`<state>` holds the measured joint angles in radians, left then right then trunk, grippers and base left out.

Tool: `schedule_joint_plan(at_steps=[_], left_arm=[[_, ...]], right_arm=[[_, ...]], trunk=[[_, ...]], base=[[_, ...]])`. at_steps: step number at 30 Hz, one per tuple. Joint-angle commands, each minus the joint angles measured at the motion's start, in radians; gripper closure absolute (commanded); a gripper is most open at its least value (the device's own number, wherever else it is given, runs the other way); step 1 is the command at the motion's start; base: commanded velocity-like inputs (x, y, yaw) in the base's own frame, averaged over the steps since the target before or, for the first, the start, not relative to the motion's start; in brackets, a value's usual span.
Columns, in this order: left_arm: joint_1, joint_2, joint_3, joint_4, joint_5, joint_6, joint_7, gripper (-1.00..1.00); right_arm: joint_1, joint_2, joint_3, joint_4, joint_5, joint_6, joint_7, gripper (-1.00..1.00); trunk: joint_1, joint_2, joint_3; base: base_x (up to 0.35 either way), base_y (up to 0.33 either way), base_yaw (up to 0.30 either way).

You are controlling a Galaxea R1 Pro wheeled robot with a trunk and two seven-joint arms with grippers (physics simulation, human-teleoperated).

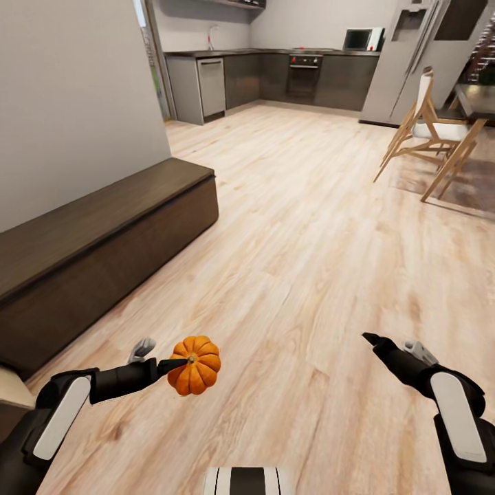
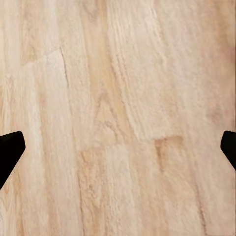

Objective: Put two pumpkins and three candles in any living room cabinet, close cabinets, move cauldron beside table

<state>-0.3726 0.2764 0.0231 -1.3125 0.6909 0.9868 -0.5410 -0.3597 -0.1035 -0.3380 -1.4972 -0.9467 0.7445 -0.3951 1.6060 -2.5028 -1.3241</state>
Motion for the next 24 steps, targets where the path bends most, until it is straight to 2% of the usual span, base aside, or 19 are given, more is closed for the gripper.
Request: schedule_joint_plan(at_steps=[1, 11, 15, 20, 24], left_arm=[[0.0, -0.001, 0.001, -0.001, -0.001, 0.006, -0.004, 1.0], [0.0, -0.001, 0.001, -0.001, -0.002, 0.006, -0.004, 1.0], [0.0, -0.002, 0.001, -0.001, -0.002, 0.006, -0.004, 1.0], [0.0, -0.002, 0.001, -0.001, -0.002, 0.006, -0.004, 1.0], [0.0, -0.003, 0.001, -0.001, -0.002, 0.005, -0.004, 1.0]], right_arm=[[-0.001, 0.0, -0.008, 0.001, -0.011, 0.003, -0.009, -1.0], [-0.001, 0.001, -0.022, 0.005, -0.01, 0.003, -0.011, -1.0], [-0.001, 0.001, -0.024, 0.007, -0.014, 0.002, -0.011, -1.0], [-0.001, 0.0, -0.024, 0.028, -0.052, 0.001, -0.01, -1.0], [-0.001, 0.001, -0.025, 0.044, -0.06, 0.001, -0.01, -1.0]], trunk=[[-0.001, 0.0, 0.003], [-0.005, 0.002, 0.041], [-0.014, 0.017, 0.055], [-0.033, 0.052, 0.071], [-0.048, 0.08, 0.082]], base=[[0.0, 0.0, -0.268], [0.0, 0.0, -0.252], [0.0, 0.0, -0.05], [0.0, 0.0, -0.006], [0.0, 0.0, 0.0]])
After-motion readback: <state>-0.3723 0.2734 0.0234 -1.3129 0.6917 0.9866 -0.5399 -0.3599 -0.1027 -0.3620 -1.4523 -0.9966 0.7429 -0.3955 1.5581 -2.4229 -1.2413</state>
